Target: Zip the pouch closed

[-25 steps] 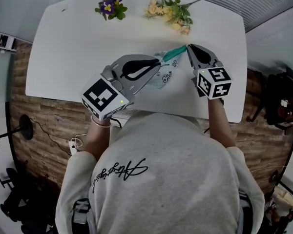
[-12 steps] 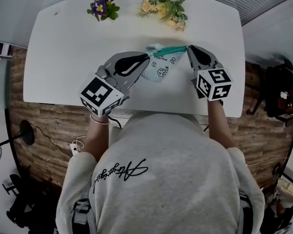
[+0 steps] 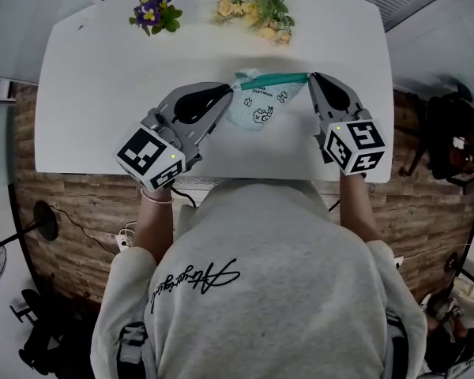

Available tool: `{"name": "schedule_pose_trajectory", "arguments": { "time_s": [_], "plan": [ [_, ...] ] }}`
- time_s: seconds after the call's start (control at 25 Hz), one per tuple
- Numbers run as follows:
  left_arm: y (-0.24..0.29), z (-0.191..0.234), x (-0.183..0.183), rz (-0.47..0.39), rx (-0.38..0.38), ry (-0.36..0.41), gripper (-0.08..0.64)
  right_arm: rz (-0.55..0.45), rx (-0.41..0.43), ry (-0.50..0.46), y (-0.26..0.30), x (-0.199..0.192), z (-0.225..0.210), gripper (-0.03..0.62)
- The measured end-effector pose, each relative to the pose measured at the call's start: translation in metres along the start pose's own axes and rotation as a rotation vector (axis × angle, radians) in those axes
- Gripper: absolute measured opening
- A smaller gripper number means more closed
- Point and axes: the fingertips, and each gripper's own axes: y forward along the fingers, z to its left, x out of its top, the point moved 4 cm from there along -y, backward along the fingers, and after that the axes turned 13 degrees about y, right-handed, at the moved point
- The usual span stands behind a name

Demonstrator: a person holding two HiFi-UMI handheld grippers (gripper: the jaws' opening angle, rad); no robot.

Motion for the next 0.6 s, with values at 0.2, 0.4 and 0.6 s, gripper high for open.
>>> {"name": "schedule_pose_trajectory", "arguments": {
  "time_s": [0.2, 0.4, 0.6],
  "plan": [
    [-0.014, 0.002, 0.036, -0.102, 0.014, 0.050, 0.020, -0.106, 0.037, -0.056, -0.027, 0.040, 0.018, 0.006],
    [-0.019, 0.001, 0.045, -0.112, 0.022, 0.074, 0.020, -0.114, 0.059, -0.075, -0.044, 0.052, 0.025, 0.006],
    [-0.017, 0.002, 0.041, -0.117, 0.029, 0.030, 0.020, -0.115, 0.048, -0.079, -0.046, 0.055, 0.025, 0.006]
  ]
}}
